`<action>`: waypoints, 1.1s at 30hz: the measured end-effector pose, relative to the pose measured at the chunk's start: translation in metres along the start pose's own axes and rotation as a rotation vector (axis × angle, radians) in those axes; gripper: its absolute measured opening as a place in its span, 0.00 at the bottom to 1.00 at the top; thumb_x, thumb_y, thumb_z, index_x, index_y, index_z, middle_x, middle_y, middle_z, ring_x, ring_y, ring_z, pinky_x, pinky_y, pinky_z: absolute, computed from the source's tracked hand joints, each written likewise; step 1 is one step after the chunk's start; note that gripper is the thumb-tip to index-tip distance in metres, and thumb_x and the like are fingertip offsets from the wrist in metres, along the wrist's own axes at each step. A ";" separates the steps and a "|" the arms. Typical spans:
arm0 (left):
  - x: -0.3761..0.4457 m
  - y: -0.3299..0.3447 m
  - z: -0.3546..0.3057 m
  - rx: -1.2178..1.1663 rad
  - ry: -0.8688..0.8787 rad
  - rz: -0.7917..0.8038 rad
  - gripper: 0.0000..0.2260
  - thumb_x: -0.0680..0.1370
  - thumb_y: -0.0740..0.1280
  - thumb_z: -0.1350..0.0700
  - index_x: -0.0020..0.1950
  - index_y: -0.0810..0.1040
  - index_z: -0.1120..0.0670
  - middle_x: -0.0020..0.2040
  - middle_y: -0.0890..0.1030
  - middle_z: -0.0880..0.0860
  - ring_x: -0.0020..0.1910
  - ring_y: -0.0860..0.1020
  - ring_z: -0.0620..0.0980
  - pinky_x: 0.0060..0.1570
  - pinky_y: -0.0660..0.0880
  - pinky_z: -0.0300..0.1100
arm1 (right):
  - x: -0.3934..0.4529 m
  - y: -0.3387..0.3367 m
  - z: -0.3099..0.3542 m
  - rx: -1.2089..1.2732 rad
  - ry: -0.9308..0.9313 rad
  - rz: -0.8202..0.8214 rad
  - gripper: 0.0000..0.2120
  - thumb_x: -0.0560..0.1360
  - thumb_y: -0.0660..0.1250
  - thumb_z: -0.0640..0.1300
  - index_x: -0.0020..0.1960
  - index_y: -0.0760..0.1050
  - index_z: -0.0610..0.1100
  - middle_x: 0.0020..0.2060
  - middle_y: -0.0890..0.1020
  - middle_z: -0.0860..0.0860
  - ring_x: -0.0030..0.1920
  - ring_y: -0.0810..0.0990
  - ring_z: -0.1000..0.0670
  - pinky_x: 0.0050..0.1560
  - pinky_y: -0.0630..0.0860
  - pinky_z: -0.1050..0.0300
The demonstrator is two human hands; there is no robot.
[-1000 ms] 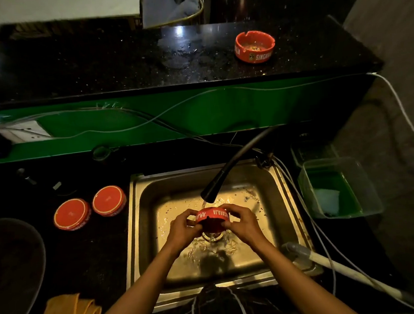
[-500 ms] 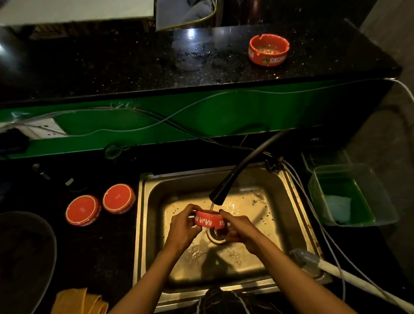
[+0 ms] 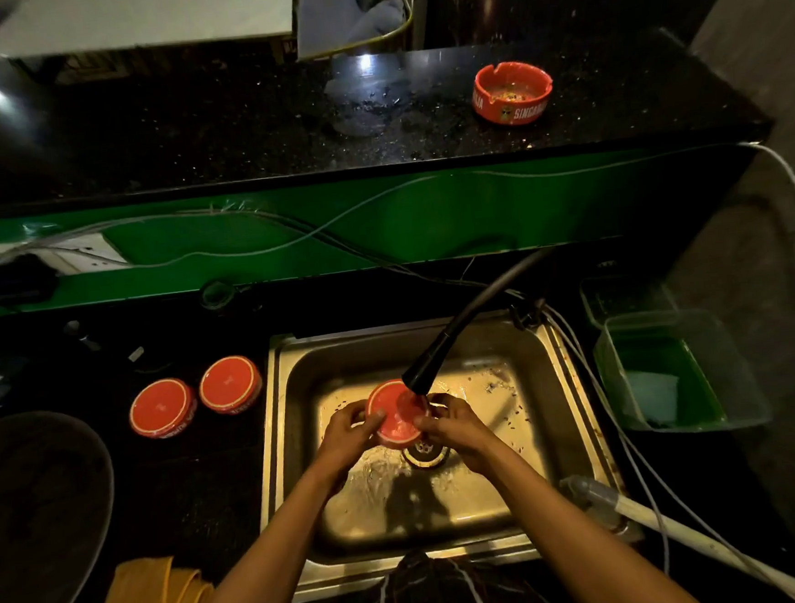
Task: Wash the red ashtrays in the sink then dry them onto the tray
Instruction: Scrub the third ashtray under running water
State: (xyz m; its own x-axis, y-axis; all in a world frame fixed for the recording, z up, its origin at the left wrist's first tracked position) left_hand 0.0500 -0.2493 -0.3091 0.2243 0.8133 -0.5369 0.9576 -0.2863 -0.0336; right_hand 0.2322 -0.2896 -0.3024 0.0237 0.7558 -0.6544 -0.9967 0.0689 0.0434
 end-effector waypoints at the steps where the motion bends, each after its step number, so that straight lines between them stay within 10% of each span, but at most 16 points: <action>1: 0.000 -0.003 0.003 -0.028 -0.002 0.017 0.19 0.76 0.73 0.53 0.65 0.76 0.59 0.63 0.79 0.60 0.56 0.82 0.54 0.50 0.82 0.45 | 0.002 0.001 0.001 -0.034 -0.016 0.011 0.26 0.73 0.73 0.36 0.68 0.69 0.42 0.61 0.81 0.44 0.57 0.82 0.46 0.59 0.80 0.47; 9: 0.001 -0.006 0.009 0.067 0.010 0.104 0.22 0.67 0.80 0.50 0.59 0.80 0.49 0.54 0.85 0.51 0.55 0.83 0.52 0.55 0.81 0.54 | -0.007 -0.017 0.003 -0.133 -0.167 -0.029 0.24 0.70 0.76 0.39 0.63 0.77 0.54 0.53 0.83 0.50 0.54 0.82 0.49 0.51 0.82 0.53; 17: 0.010 0.035 -0.023 0.189 0.085 0.168 0.19 0.72 0.78 0.55 0.61 0.80 0.50 0.57 0.83 0.50 0.53 0.83 0.49 0.47 0.81 0.41 | -0.021 -0.057 -0.013 -0.045 -0.173 -0.124 0.23 0.69 0.79 0.44 0.61 0.77 0.52 0.52 0.85 0.47 0.54 0.83 0.49 0.49 0.81 0.56; 23: 0.013 0.029 -0.014 0.020 -0.117 0.053 0.18 0.76 0.73 0.45 0.56 0.82 0.59 0.51 0.85 0.57 0.52 0.83 0.53 0.50 0.82 0.47 | -0.013 -0.038 -0.010 0.048 -0.020 -0.060 0.16 0.76 0.72 0.49 0.61 0.80 0.45 0.49 0.87 0.46 0.49 0.86 0.47 0.46 0.80 0.56; 33: 0.010 -0.013 -0.010 -0.388 -0.195 -0.027 0.16 0.75 0.72 0.64 0.61 0.78 0.67 0.57 0.82 0.67 0.53 0.82 0.57 0.60 0.77 0.48 | 0.016 0.017 -0.014 0.313 0.378 0.059 0.13 0.77 0.69 0.45 0.54 0.76 0.35 0.41 0.84 0.41 0.35 0.82 0.47 0.38 0.77 0.57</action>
State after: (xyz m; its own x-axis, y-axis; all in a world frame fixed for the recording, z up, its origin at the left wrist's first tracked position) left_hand 0.0413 -0.2325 -0.3060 0.1955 0.6963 -0.6906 0.9680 -0.0239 0.2498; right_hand 0.2146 -0.2855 -0.3222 -0.1200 0.4791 -0.8695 -0.9230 0.2688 0.2755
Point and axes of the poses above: each hand's wrist, its own x-axis towards the middle knuckle, its own y-axis out of the palm, z = x × y, the point moved 7 cm from there along x, towards the middle knuckle
